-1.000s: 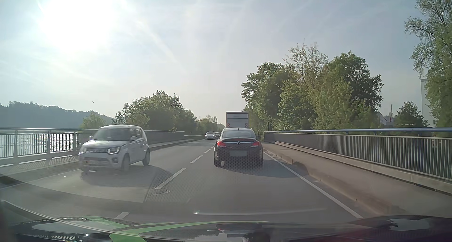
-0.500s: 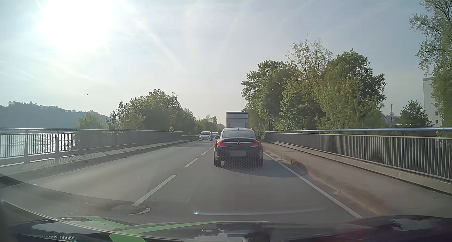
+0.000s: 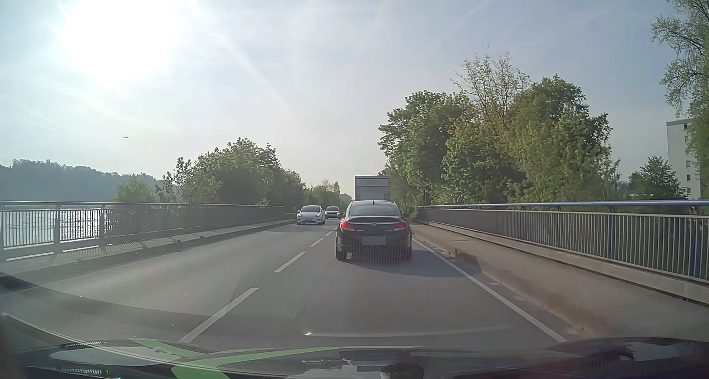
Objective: Follow the waypoints while adhering to traffic rules and regulations
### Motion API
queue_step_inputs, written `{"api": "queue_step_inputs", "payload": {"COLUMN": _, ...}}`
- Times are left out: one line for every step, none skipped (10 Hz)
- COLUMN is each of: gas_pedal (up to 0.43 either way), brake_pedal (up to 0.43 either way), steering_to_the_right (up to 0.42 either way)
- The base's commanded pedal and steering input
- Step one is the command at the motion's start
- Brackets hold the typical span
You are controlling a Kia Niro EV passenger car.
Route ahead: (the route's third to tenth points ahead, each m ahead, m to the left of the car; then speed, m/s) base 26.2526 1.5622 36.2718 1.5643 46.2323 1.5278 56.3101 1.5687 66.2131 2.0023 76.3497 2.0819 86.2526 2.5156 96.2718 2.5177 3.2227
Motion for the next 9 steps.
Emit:
{"api": "queue_step_inputs", "payload": {"gas_pedal": 0.020, "brake_pedal": 0.000, "steering_to_the_right": 0.001}}
{"api": "queue_step_inputs", "payload": {"gas_pedal": 0.020, "brake_pedal": 0.000, "steering_to_the_right": 0.001}}
{"api": "queue_step_inputs", "payload": {"gas_pedal": 0.020, "brake_pedal": 0.000, "steering_to_the_right": 0.001}}
{"api": "queue_step_inputs", "payload": {"gas_pedal": 0.020, "brake_pedal": 0.000, "steering_to_the_right": 0.001}}
{"api": "queue_step_inputs", "payload": {"gas_pedal": 0.020, "brake_pedal": 0.000, "steering_to_the_right": 0.001}}
{"api": "queue_step_inputs", "payload": {"gas_pedal": 0.020, "brake_pedal": 0.000, "steering_to_the_right": 0.001}}
{"api": "queue_step_inputs", "payload": {"gas_pedal": 0.028, "brake_pedal": 0.000, "steering_to_the_right": 0.001}}
{"api": "queue_step_inputs", "payload": {"gas_pedal": 0.028, "brake_pedal": 0.000, "steering_to_the_right": 0.001}}
{"api": "queue_step_inputs", "payload": {"gas_pedal": 0.028, "brake_pedal": 0.000, "steering_to_the_right": 0.001}}
